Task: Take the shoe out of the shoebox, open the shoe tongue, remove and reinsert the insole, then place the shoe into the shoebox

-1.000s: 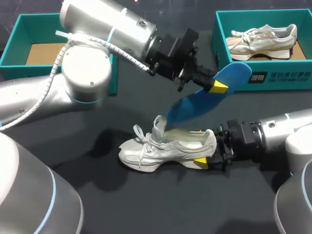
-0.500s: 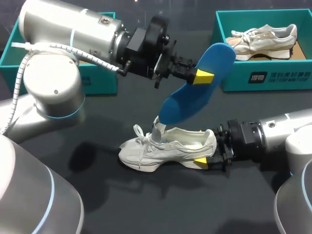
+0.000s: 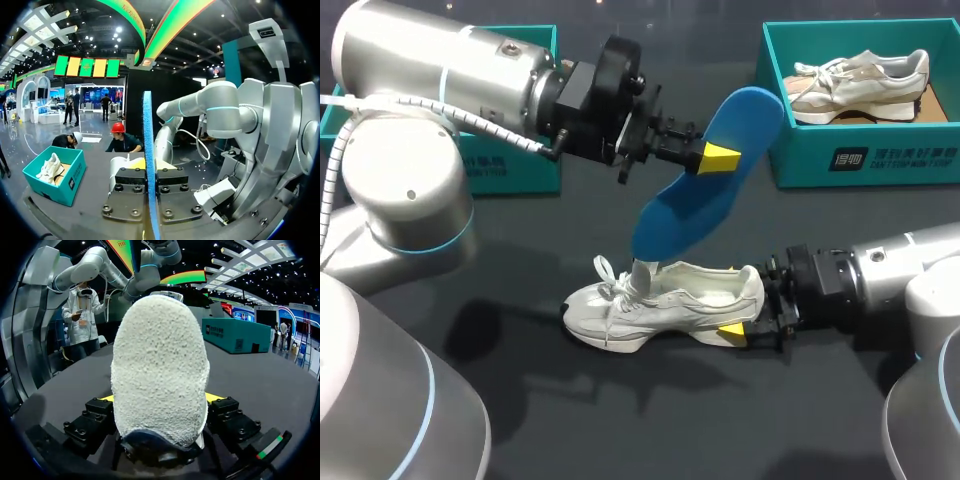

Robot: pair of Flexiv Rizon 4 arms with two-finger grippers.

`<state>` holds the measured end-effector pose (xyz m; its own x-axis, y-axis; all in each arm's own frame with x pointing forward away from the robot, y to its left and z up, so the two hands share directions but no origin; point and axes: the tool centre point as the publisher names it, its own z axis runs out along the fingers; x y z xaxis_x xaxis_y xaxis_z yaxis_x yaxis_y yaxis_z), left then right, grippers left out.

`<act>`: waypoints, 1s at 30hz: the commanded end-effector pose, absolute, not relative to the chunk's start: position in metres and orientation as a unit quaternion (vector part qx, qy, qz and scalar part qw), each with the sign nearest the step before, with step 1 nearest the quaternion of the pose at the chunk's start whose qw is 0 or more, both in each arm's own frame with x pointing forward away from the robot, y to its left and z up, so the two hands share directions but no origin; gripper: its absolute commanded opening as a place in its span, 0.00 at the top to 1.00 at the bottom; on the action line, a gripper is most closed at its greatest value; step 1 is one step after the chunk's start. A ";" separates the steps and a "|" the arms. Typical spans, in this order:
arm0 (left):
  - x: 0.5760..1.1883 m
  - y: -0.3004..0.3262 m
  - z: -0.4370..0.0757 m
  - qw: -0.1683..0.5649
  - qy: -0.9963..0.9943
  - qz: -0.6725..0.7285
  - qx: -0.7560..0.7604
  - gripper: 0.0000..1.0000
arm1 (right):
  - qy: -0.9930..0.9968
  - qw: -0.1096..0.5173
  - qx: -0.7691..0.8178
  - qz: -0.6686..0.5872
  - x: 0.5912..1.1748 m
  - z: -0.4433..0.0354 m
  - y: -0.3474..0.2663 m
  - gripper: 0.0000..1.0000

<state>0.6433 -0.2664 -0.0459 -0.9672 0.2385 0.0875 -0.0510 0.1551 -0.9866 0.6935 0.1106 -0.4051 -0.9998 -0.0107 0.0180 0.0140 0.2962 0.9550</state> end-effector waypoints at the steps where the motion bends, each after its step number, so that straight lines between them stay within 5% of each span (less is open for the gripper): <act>1: 0.620 -0.250 -0.037 0.093 -0.733 0.674 -0.025 1.00 | -0.806 0.010 -0.002 -0.591 0.692 -0.405 0.112 1.00; 30: 0.572 -0.207 -0.003 0.123 -0.674 0.726 0.054 1.00 | -0.806 0.010 -0.002 -0.591 0.692 -0.405 0.112 1.00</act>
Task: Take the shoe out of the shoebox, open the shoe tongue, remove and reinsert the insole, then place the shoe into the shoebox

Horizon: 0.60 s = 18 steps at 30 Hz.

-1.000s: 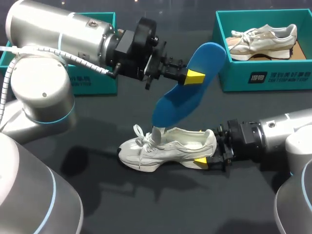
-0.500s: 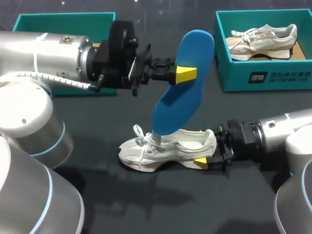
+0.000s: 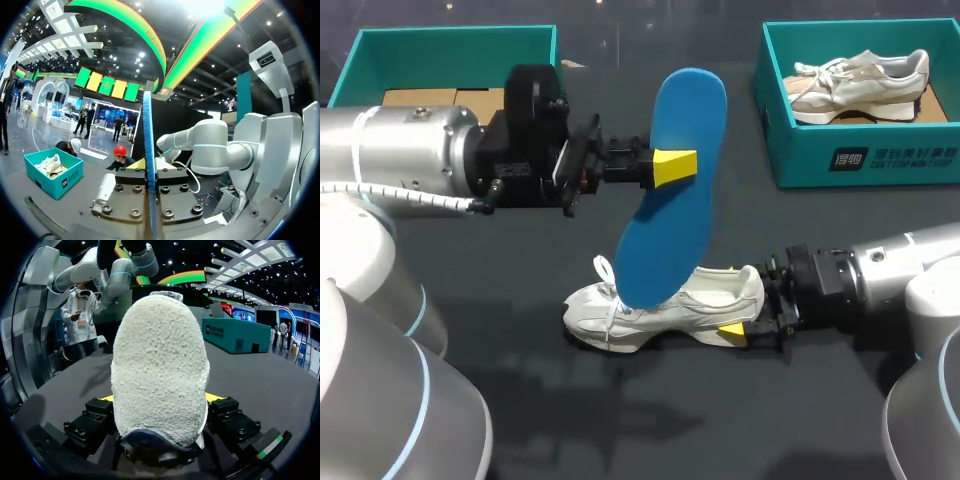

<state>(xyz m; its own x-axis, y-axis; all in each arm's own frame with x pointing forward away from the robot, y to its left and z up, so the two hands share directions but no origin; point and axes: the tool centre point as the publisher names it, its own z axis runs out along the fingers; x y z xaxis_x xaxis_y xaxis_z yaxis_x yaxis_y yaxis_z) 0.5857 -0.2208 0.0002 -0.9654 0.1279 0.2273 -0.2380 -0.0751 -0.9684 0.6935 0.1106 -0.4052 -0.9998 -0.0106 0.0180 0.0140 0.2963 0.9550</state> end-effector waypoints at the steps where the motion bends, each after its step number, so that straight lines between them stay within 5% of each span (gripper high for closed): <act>1: 0.571 -0.206 -0.004 0.122 -0.677 0.723 0.056 1.00 | -0.806 0.010 -0.002 -0.591 0.692 -0.405 0.112 1.00; 18: 0.567 -0.198 -0.014 0.152 -0.677 0.717 0.075 1.00 | -0.806 0.010 -0.002 -0.591 0.692 -0.405 0.112 1.00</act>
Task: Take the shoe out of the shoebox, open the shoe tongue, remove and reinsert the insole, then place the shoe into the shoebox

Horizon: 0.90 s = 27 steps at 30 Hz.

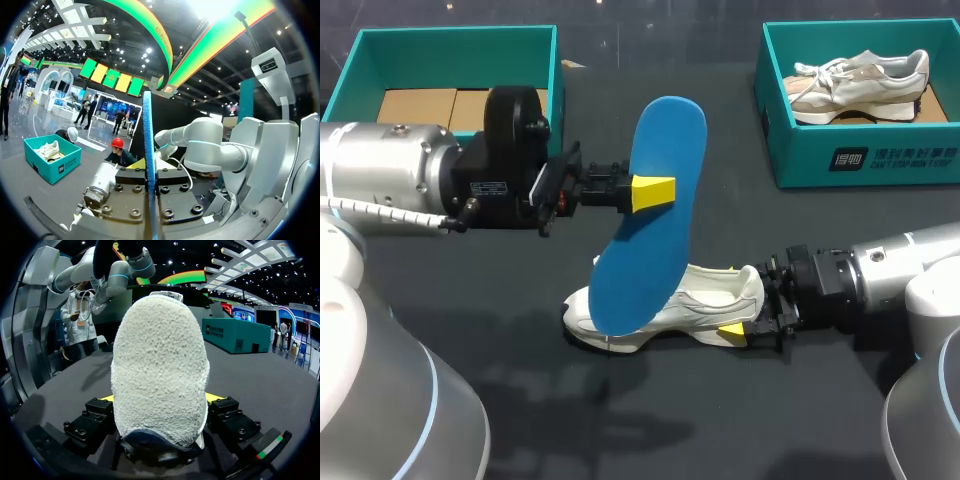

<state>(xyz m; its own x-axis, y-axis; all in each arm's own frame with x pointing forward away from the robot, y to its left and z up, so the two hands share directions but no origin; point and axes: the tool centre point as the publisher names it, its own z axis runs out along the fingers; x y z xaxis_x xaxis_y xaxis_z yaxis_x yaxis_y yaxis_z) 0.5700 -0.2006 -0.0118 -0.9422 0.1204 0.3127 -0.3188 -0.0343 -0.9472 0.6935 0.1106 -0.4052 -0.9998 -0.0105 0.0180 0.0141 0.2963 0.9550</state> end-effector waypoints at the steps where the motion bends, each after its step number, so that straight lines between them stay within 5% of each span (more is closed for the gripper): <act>1: 0.567 -0.198 -0.014 0.152 -0.677 0.717 0.075 1.00 | -0.806 0.010 -0.002 -0.591 0.692 -0.405 0.112 1.00; 13: 0.567 -0.198 -0.014 0.152 -0.677 0.717 0.075 1.00 | -0.806 0.010 -0.002 -0.591 0.692 -0.405 0.112 0.99; 15: 0.567 -0.198 -0.014 0.152 -0.677 0.717 0.075 1.00 | -0.808 0.012 -0.001 -0.589 0.692 -0.406 0.111 0.54; 16: 0.567 -0.198 -0.014 0.152 -0.677 0.717 0.075 1.00 | -0.808 0.013 0.001 -0.589 0.691 -0.406 0.110 0.00; 27: 0.567 -0.198 -0.014 0.152 -0.677 0.717 0.075 1.00 | -0.841 0.009 0.008 -0.541 0.682 -0.390 0.095 0.00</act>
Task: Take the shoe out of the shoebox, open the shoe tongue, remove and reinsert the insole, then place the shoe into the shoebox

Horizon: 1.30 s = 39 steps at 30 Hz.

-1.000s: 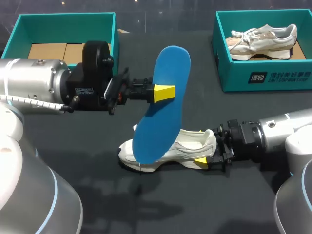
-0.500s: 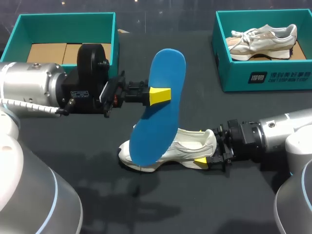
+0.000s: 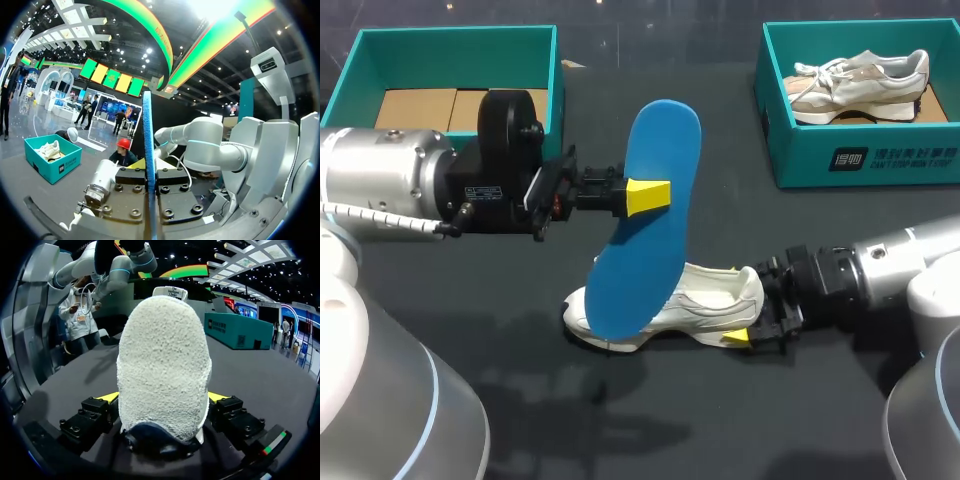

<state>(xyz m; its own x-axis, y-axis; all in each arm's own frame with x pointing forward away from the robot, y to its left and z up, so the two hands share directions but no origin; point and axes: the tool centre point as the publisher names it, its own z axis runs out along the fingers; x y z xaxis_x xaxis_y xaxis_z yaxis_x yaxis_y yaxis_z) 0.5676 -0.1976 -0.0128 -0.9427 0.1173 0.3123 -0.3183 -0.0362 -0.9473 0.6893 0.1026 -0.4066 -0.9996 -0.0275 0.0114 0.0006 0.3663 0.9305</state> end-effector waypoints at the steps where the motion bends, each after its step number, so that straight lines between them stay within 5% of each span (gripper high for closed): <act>1: 0.567 -0.198 -0.014 0.152 -0.677 0.717 0.075 1.00 | -0.847 0.008 0.008 -0.532 0.681 -0.387 0.092 0.00; 39: 0.567 -0.198 -0.014 0.152 -0.677 0.717 0.075 1.00 | -0.987 0.019 -0.087 -0.132 0.678 -0.327 0.057 0.00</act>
